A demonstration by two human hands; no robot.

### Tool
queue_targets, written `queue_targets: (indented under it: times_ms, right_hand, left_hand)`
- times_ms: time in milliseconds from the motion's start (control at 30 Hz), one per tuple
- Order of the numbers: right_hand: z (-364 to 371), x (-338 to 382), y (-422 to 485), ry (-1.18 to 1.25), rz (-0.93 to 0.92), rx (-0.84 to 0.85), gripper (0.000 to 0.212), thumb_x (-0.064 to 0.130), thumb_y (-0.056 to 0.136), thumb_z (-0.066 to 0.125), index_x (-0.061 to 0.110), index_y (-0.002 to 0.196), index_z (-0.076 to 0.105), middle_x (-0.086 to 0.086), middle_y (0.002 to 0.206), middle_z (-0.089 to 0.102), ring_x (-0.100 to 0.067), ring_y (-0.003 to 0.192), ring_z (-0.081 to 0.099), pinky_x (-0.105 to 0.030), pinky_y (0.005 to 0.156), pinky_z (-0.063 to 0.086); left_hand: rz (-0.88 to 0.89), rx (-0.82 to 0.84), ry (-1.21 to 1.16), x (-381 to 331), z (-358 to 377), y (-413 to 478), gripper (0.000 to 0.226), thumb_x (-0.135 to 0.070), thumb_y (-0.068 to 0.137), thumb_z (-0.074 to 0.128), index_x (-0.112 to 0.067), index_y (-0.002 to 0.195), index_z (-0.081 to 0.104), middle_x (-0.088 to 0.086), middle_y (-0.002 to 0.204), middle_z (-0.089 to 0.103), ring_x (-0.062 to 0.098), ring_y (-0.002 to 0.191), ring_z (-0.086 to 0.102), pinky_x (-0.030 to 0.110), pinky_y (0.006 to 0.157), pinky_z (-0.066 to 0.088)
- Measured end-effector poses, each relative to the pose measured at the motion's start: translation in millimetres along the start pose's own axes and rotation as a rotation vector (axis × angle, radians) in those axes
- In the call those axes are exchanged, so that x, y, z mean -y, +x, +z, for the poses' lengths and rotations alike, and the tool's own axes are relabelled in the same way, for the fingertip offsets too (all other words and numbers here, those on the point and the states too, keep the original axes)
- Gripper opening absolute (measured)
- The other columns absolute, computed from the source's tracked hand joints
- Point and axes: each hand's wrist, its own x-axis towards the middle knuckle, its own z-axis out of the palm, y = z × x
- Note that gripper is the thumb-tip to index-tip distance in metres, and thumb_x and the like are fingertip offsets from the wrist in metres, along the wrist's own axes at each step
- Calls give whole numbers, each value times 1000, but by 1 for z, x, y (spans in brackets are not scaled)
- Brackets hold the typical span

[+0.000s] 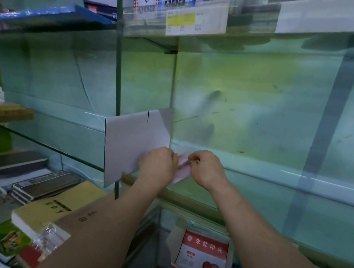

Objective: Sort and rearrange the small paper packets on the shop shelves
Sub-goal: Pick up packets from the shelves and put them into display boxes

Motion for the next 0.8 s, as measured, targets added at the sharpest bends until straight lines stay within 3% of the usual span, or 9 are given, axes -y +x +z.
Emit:
queue_targets:
  times_ms: [133, 233, 333, 500, 633, 733, 800]
  right_hand:
    - [-4, 2, -4, 58, -5, -72, 34, 9, 93, 43, 12, 116, 67, -9, 126, 62, -28, 118, 54, -34, 98, 45]
    - [-8, 7, -7, 213, 17, -96, 28, 27, 94, 45, 17, 110, 67, -10, 117, 65, -29, 106, 57, -32, 84, 44]
    - [-12, 13, -12, 452, 93, -8, 39, 38, 91, 54, 15, 122, 52, -3, 113, 60, -21, 102, 56, -28, 82, 40]
    - [-16, 16, -14, 718, 171, 20, 60, 25, 85, 67, 9, 135, 38, -3, 108, 56, -21, 104, 60, -28, 82, 44]
    - [-14, 16, -10, 874, 225, 37, 54, 9, 83, 69, 8, 128, 40, -10, 115, 62, -27, 100, 65, -36, 80, 55]
    - [-18, 14, -7, 1020, 261, -79, 56, 1, 87, 62, 6, 136, 37, -14, 120, 60, -30, 100, 64, -42, 82, 56]
    - [-18, 9, -1, 1067, 316, -216, 42, 4, 89, 58, 9, 129, 46, -13, 115, 61, -29, 97, 63, -42, 81, 56]
  left_hand:
    - [111, -276, -156, -1, -3, -10, 31, -18, 100, 40, -8, 73, 51, 10, 71, 54, 24, 64, 45, 30, 56, 28]
    - [180, -358, -530, 2, -4, -14, 28, -15, 100, 42, -3, 89, 64, 8, 77, 62, 19, 65, 54, 31, 57, 41]
    - [100, -281, -768, 3, -10, -13, 24, -15, 101, 40, -7, 96, 62, -2, 78, 58, 5, 67, 52, 12, 54, 41]
    - [28, -234, -893, 4, -17, -15, 23, -12, 101, 39, -7, 90, 58, -4, 74, 55, 4, 66, 49, 8, 50, 39]
    - [-68, -161, -974, 4, -23, -15, 23, -13, 101, 39, -5, 94, 60, -3, 73, 58, 2, 62, 51, 7, 48, 41]
    - [-81, -43, -883, 4, -23, -15, 26, -25, 102, 40, -8, 109, 58, -5, 86, 60, 2, 72, 54, 8, 50, 44]
    - [-55, 50, -717, 1, -20, -14, 38, -38, 99, 43, -10, 122, 53, 1, 107, 63, 7, 81, 57, 10, 60, 46]
